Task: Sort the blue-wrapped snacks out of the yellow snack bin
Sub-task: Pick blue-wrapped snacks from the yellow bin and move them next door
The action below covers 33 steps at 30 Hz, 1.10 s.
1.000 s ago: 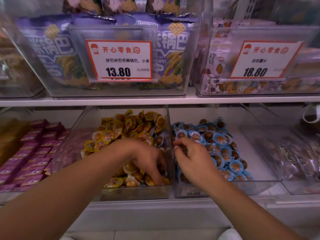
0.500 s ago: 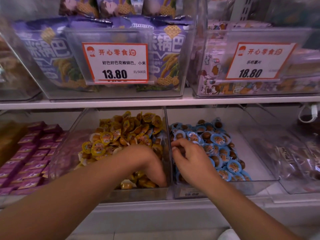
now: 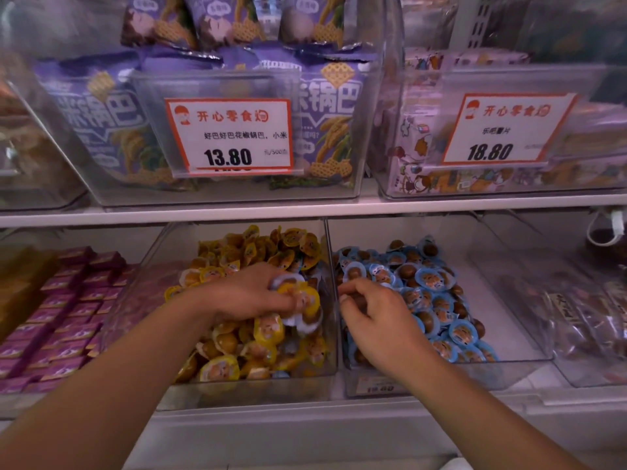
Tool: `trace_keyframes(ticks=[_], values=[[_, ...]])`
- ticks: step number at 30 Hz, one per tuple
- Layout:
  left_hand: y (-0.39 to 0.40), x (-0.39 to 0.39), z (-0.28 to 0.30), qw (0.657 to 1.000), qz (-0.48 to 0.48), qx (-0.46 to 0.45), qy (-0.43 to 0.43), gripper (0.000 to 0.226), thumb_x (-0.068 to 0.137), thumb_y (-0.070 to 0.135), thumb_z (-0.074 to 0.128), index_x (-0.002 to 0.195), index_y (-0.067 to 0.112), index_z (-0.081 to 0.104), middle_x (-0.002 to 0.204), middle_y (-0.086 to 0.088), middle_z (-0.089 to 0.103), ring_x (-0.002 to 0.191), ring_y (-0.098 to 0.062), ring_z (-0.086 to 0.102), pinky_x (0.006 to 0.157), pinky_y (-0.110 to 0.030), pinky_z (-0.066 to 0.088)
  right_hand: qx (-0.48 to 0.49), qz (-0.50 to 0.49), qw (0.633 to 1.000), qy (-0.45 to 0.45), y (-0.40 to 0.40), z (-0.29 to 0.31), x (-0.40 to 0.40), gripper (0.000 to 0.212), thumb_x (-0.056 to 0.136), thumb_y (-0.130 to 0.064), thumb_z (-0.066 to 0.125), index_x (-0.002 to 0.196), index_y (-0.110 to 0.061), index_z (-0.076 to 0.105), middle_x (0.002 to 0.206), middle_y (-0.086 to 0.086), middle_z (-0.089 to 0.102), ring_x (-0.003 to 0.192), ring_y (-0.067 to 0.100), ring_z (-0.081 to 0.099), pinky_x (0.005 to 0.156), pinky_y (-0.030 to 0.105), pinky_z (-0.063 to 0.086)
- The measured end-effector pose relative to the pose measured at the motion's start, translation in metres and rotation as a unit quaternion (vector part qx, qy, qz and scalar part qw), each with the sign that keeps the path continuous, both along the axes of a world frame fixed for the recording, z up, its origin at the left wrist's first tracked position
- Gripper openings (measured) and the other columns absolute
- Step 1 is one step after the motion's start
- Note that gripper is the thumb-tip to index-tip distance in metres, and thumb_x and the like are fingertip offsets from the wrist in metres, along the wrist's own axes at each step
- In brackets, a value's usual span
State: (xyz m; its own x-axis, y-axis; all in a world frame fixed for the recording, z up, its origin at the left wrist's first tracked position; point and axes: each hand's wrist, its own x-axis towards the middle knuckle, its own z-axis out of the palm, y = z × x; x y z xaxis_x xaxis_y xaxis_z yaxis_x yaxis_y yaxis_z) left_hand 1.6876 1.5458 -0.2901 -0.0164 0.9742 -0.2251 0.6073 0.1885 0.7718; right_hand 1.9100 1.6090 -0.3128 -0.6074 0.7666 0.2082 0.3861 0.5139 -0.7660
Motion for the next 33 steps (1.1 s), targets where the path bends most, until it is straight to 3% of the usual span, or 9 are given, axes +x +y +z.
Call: trace_keyframes(ticks=[5, 9, 14, 18, 22, 24, 27, 29, 33], values=[[-0.026, -0.019, -0.004, 0.943, 0.203, 0.119, -0.236, 0.037, 0.077, 0.033, 0.078, 0.104, 0.009, 0.073, 0.104, -0.011, 0.074, 0.098, -0.024, 0.070, 0.088, -0.038, 0.055, 0.068, -0.051, 0.995, 0.060, -0.005, 0.011, -0.002, 0.020, 0.094, -0.014, 0.058, 0.109, -0.022, 0.068, 0.101, -0.012, 0.061, 0.095, 0.000, 0.058, 0.083, 0.019, 0.050], [-0.045, -0.019, 0.000, 0.868, 0.313, 0.163, -0.349, 0.029, 0.079, 0.026, 0.073, 0.097, 0.004, 0.075, 0.103, -0.017, 0.074, 0.091, -0.022, 0.073, 0.075, -0.034, 0.061, 0.191, -0.054, 0.962, 0.189, -0.021, 0.044, -0.022, 0.024, 0.089, -0.015, 0.053, 0.109, -0.019, 0.065, 0.106, -0.009, 0.058, 0.101, -0.002, 0.056, 0.085, 0.005, 0.040], [-0.072, -0.018, 0.005, 0.793, 0.339, 0.158, -0.481, 0.050, 0.067, 0.025, 0.076, 0.111, 0.001, 0.070, 0.113, -0.019, 0.071, 0.097, -0.027, 0.070, 0.085, -0.042, 0.059, -0.102, 0.016, 0.986, 0.133, -0.055, 0.054, -0.083, 0.033, 0.094, -0.033, 0.058, 0.127, -0.029, 0.058, 0.118, -0.006, 0.064, 0.105, 0.008, 0.063, 0.084, 0.022, 0.052], [-0.083, -0.007, -0.001, 0.829, 0.381, 0.164, -0.375, 0.047, 0.076, 0.040, 0.071, 0.111, 0.009, 0.070, 0.111, -0.022, 0.071, 0.102, -0.042, 0.067, 0.094, -0.062, 0.050, -0.610, 0.029, 0.753, 0.246, -0.071, 0.049, -0.120, 0.038, 0.100, -0.038, 0.046, 0.111, -0.011, 0.071, 0.113, 0.019, 0.072, 0.089, 0.029, 0.068, 0.074, 0.043, 0.058], [-0.086, -0.002, -0.003, 0.887, 0.380, 0.171, -0.199, 0.046, 0.074, 0.067, 0.057, 0.104, 0.035, 0.071, 0.105, 0.007, 0.073, 0.113, -0.016, 0.064, 0.106, -0.045, 0.043, -0.638, 0.012, 0.698, 0.325, -0.070, 0.032, -0.132, 0.033, 0.097, -0.034, 0.047, 0.099, -0.013, 0.071, 0.097, 0.012, 0.075, 0.086, 0.026, 0.068, 0.073, 0.039, 0.056], [-0.084, 0.001, -0.001, 0.892, 0.353, 0.197, -0.200, 0.016, 0.091, 0.052, 0.058, 0.092, 0.047, 0.072, 0.094, 0.017, 0.074, 0.099, -0.001, 0.067, 0.092, -0.022, 0.049, -0.637, 0.005, 0.698, 0.327, -0.067, 0.028, -0.135, 0.033, 0.096, -0.030, 0.049, 0.110, -0.010, 0.070, 0.106, 0.015, 0.073, 0.088, 0.024, 0.066, 0.078, 0.039, 0.054], [-0.080, -0.005, 0.000, 0.890, 0.325, 0.239, -0.213, 0.026, 0.099, 0.013, 0.056, 0.094, 0.028, 0.076, 0.093, 0.012, 0.076, 0.091, -0.001, 0.070, 0.076, -0.012, 0.051, -0.616, -0.009, 0.716, 0.328, -0.062, 0.023, -0.139, 0.030, 0.097, -0.022, 0.053, 0.116, -0.006, 0.069, 0.104, 0.015, 0.073, 0.078, 0.022, 0.068, 0.066, 0.033, 0.058], [-0.079, -0.013, 0.002, 0.886, 0.325, 0.265, -0.199, 0.021, 0.096, 0.004, 0.057, 0.107, 0.013, 0.072, 0.101, -0.001, 0.076, 0.097, -0.014, 0.071, 0.084, -0.025, 0.055, -0.538, -0.037, 0.784, 0.306, -0.058, 0.016, -0.142, 0.023, 0.097, -0.018, 0.057, 0.112, -0.006, 0.070, 0.103, 0.017, 0.074, 0.085, 0.029, 0.070, 0.070, 0.037, 0.058], [-0.082, -0.026, 0.000, 0.871, 0.357, 0.274, -0.198, 0.023, 0.088, 0.004, 0.069, 0.102, 0.021, 0.072, 0.092, 0.010, 0.077, 0.090, -0.003, 0.070, 0.075, -0.014, 0.051, -0.265, -0.069, 0.940, 0.205, -0.048, 0.015, -0.138, 0.011, 0.091, -0.011, 0.068, 0.096, -0.021, 0.070, 0.094, 0.006, 0.075, 0.094, 0.023, 0.071, 0.086, 0.037, 0.056]])
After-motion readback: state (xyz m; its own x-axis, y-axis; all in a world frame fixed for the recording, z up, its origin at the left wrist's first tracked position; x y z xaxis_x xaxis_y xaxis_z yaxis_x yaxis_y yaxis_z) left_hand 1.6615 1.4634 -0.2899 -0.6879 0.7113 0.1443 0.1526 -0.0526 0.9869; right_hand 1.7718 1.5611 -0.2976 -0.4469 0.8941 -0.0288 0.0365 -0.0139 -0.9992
